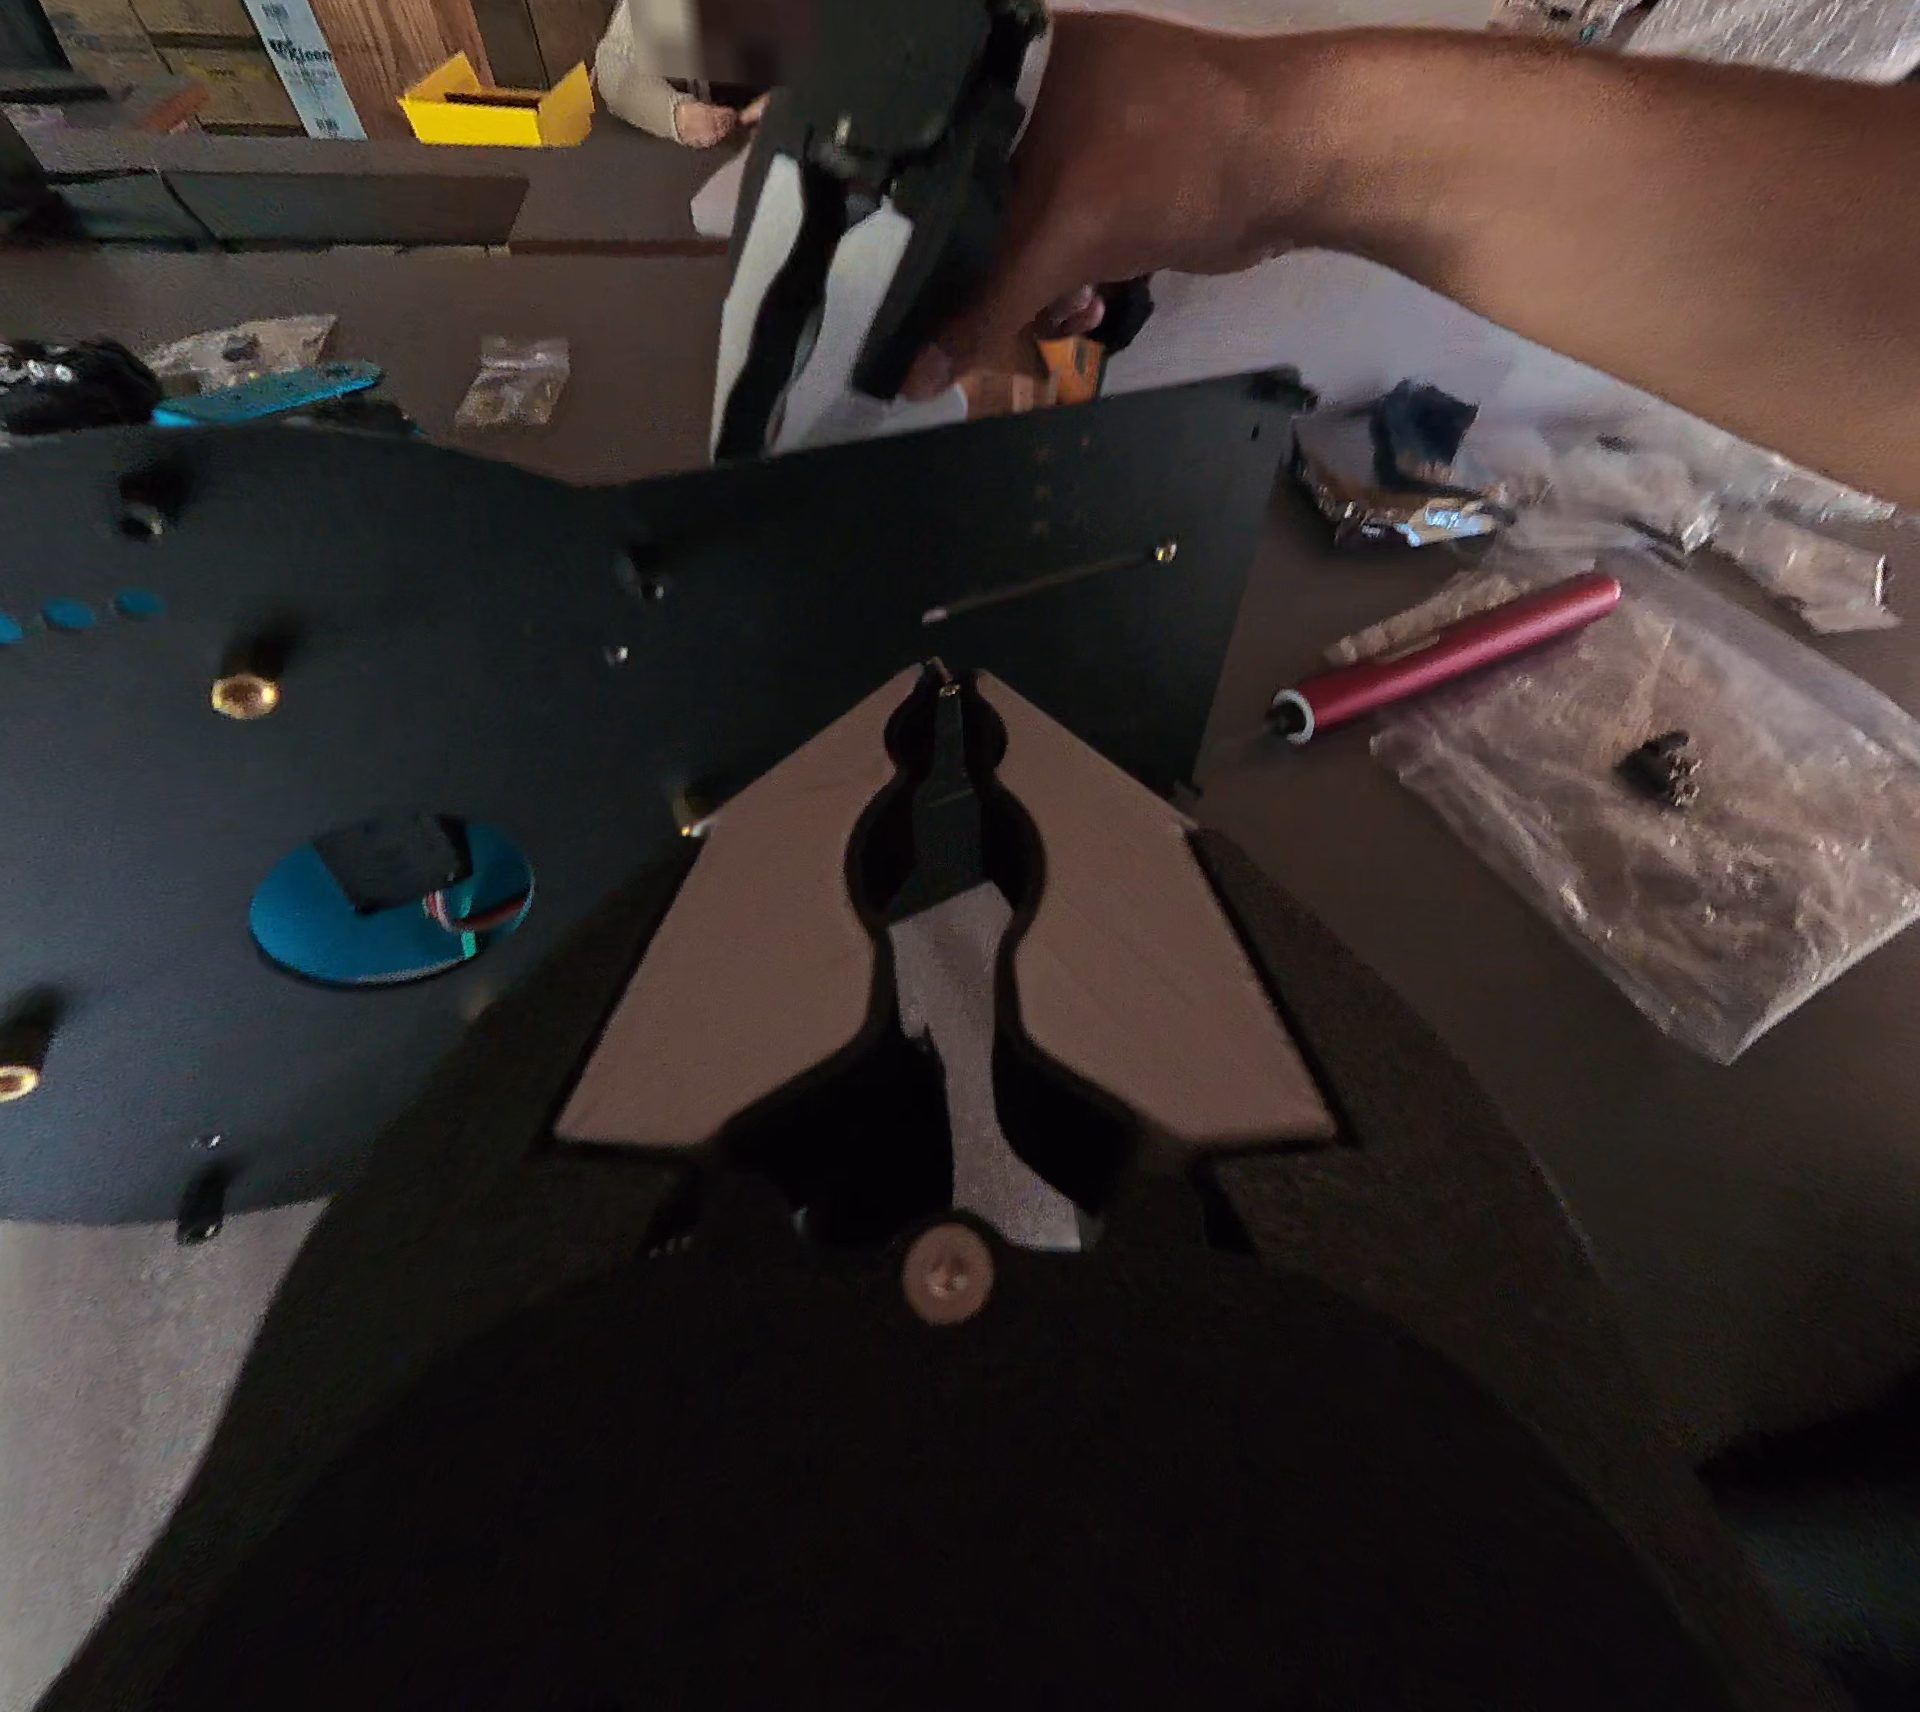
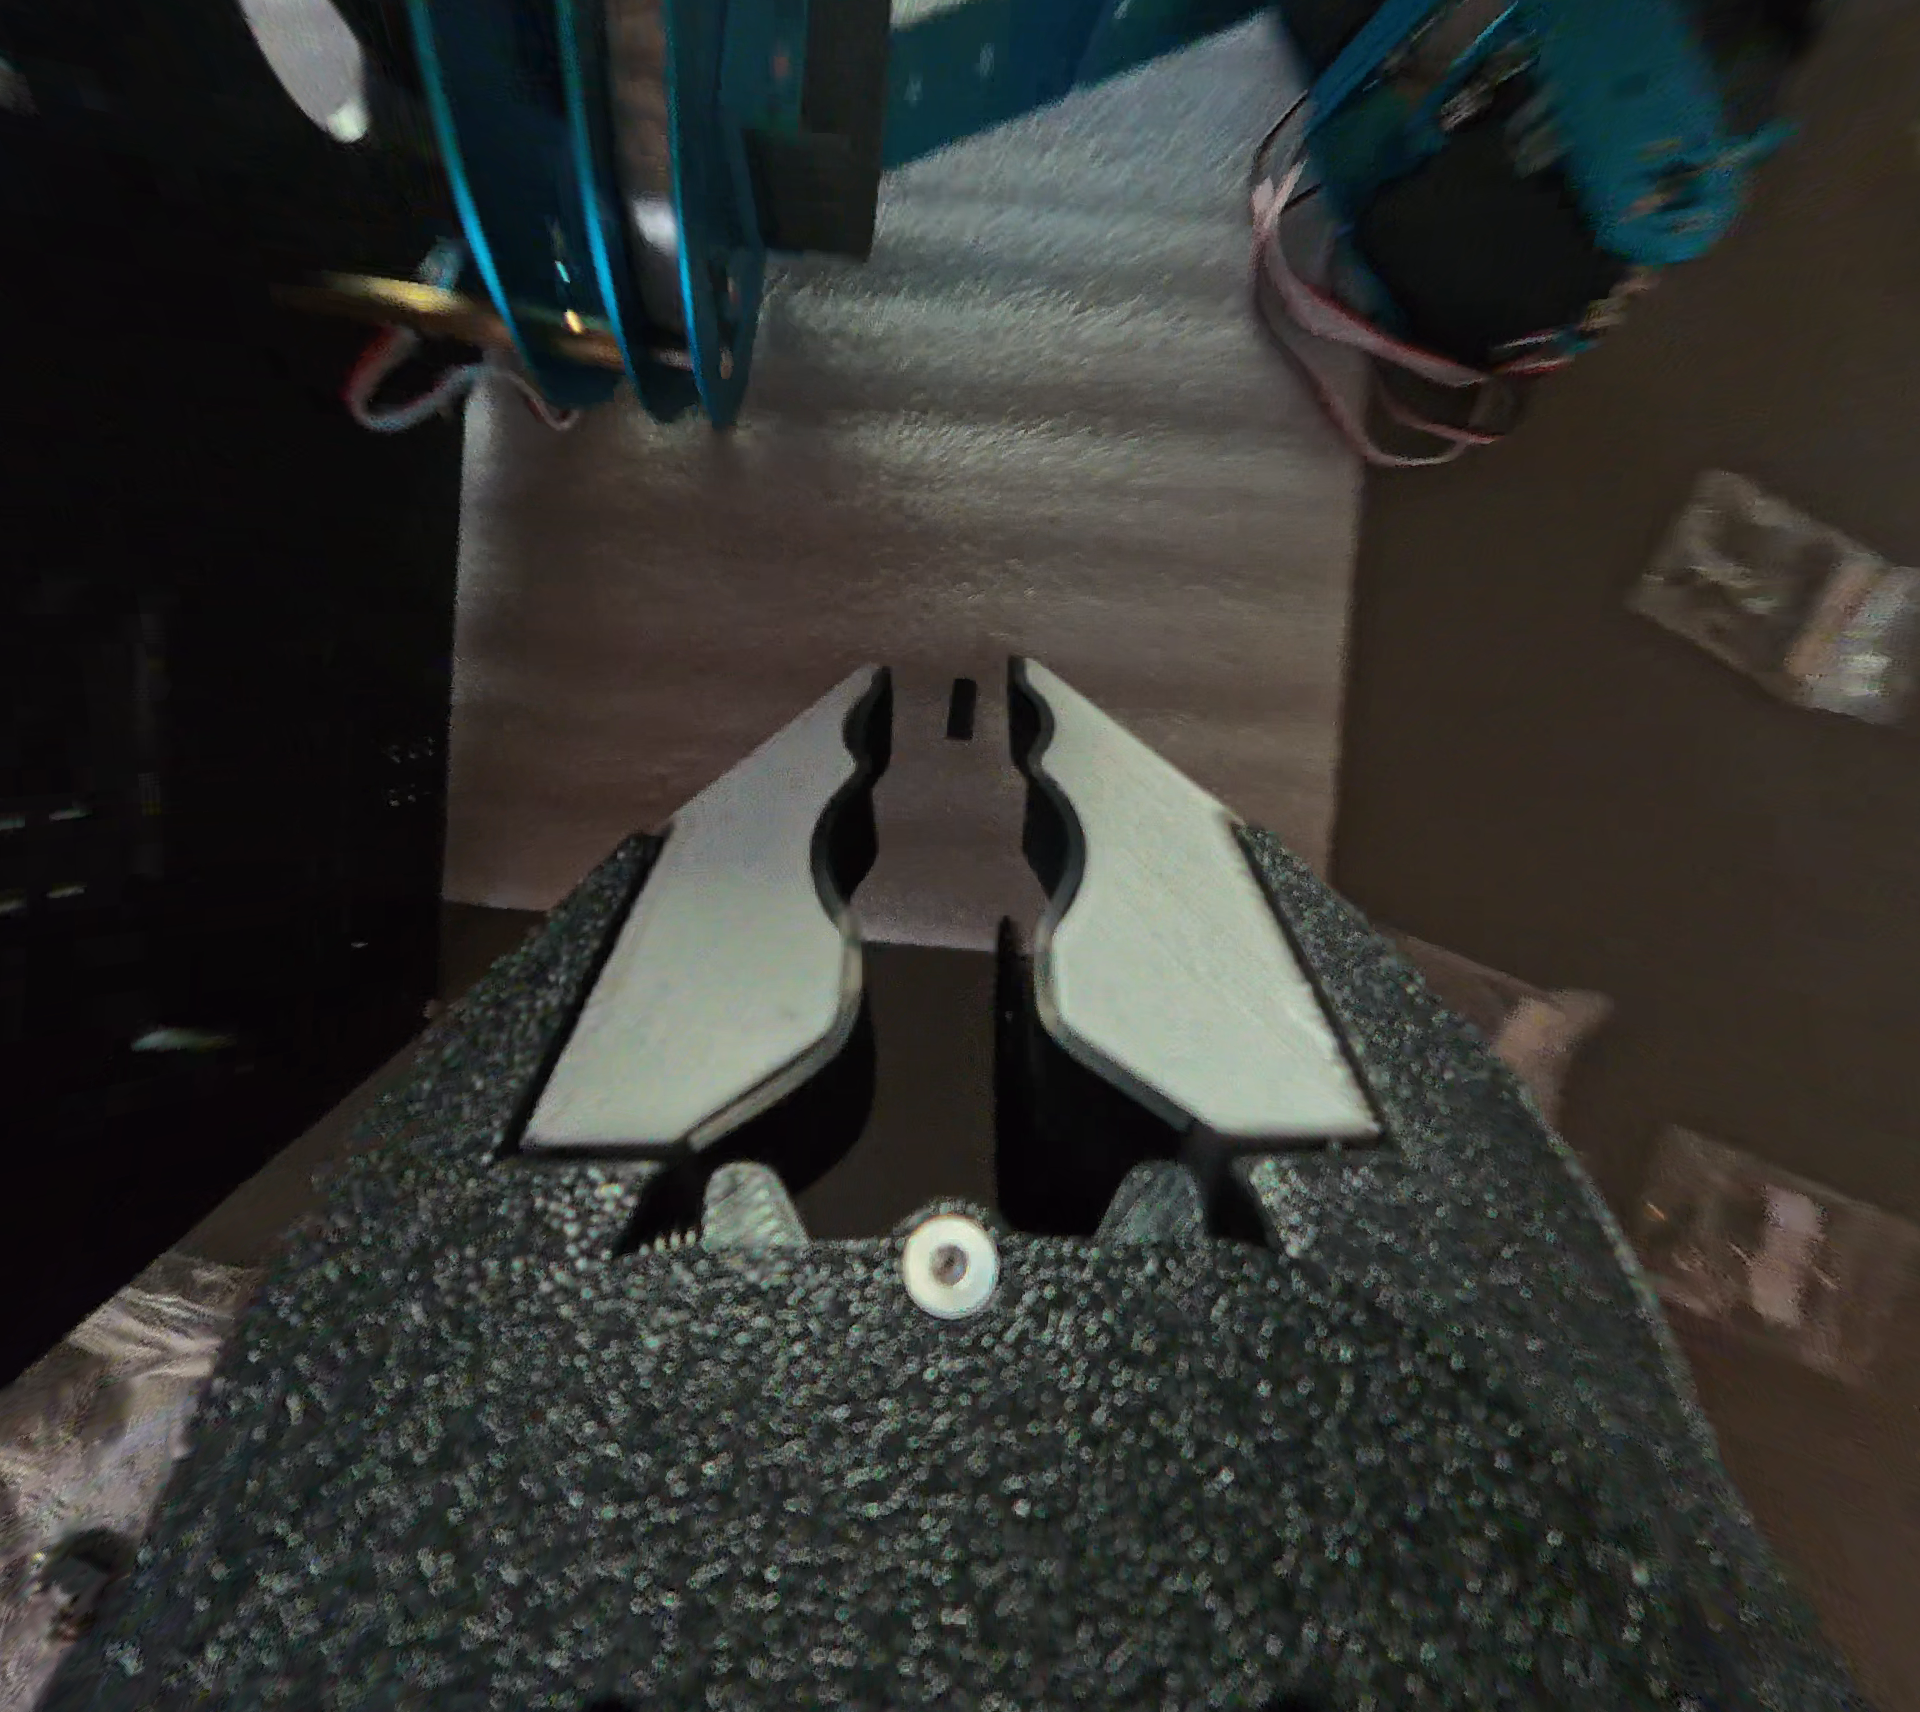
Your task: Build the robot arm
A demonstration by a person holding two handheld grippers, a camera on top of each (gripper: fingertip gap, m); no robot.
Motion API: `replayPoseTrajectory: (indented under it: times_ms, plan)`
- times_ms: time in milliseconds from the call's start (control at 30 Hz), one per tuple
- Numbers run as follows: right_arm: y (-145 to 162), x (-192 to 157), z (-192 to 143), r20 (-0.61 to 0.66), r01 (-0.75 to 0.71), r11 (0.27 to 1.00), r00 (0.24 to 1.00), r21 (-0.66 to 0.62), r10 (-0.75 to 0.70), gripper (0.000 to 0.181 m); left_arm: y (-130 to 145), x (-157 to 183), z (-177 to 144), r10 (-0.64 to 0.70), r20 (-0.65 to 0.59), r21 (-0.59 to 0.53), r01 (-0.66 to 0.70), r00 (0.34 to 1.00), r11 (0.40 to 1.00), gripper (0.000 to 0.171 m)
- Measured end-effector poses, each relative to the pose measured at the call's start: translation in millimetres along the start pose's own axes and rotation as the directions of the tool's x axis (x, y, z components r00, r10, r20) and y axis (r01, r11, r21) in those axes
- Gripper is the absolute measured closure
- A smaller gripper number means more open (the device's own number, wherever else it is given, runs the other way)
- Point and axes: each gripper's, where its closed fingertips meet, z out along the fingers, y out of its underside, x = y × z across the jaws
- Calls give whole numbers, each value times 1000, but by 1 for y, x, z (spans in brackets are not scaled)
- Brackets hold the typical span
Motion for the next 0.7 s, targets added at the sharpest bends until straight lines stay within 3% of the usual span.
replayPoseTrajectory:
  times_ms: [100,200,367,433,467,600,700]
  plan:
    - [-22,-6,-44,-57,-10,993,998,121,17,160,0,2,8,-9,3,-5,9,1000,1000,169]
    - [-27,-24,-69,-94,11,987,996,162,5,160,1,1,12,-16,23,1,16,1000,1000,169]
    - [-19,-84,-64,85,-1,990,996,141,-11,154,1,-2,14,-32,30,9,31,999,999,169]
    - [-19,-97,-60,121,-5,989,993,145,-13,178,-1,-1,14,-41,29,18,40,999,999,169]
    - [-19,-98,-59,120,-3,989,993,147,-15,180,-2,-1,14,-43,30,22,42,999,999,169]
    - [-19,-85,-63,124,-40,990,992,134,23,152,-3,2,16,-31,37,22,30,999,999,169]
    - [-18,-87,-64,182,-64,993,982,100,45,147,-2,3,18,-28,46,10,28,999,1000,169]
